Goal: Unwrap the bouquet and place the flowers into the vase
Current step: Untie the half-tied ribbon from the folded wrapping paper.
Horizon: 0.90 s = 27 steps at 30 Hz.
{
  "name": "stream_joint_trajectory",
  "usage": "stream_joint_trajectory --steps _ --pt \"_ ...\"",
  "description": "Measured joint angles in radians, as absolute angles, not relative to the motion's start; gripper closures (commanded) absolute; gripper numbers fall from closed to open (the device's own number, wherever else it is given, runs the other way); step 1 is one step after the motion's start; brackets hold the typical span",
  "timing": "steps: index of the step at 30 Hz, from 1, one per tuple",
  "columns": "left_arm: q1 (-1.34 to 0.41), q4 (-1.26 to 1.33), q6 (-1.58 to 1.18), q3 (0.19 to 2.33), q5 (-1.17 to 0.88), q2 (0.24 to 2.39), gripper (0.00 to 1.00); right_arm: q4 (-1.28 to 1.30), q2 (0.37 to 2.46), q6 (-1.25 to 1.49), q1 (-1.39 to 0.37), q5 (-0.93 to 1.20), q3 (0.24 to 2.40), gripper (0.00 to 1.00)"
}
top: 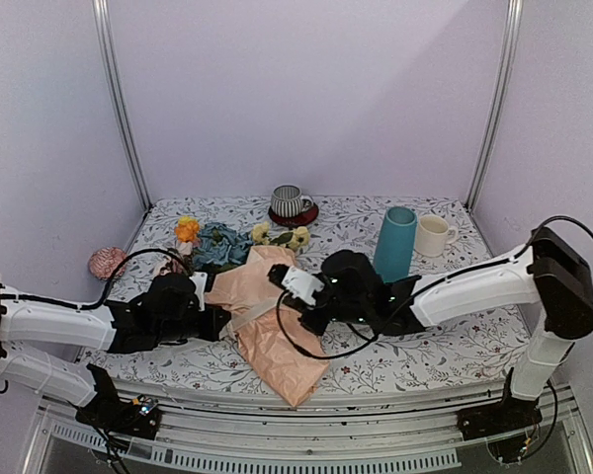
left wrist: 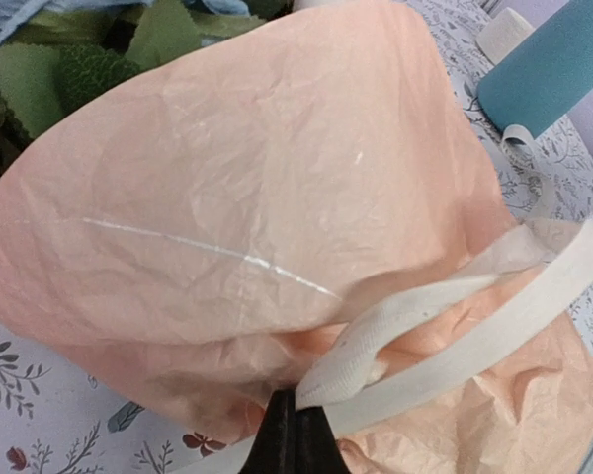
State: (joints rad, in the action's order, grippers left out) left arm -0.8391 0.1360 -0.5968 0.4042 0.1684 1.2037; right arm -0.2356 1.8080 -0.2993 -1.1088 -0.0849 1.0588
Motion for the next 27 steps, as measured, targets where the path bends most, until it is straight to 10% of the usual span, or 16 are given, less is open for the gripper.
stream_joint_trajectory --steps 4,9,21,27 --pt "-0.833 0.134 -0.604 0.379 0.170 1.179 1.00 -0.323 1.614 -0.124 -1.014 -0.135 0.864 0.95" --pt "-0.829 0.130 -0.609 0.359 0.170 1.163 1.00 -0.373 1.523 0.091 -0.919 -0.200 0.680 0.68" --pt "-0.824 0.138 -0.591 0.346 0.110 1.073 0.52 -0.300 1.516 0.075 -0.965 -0.031 0.748 0.01" --pt "-0.824 0.144 -0.582 0.325 0.089 1.000 0.47 -0.414 1.567 -0.060 -1.037 -0.020 0.897 0.01"
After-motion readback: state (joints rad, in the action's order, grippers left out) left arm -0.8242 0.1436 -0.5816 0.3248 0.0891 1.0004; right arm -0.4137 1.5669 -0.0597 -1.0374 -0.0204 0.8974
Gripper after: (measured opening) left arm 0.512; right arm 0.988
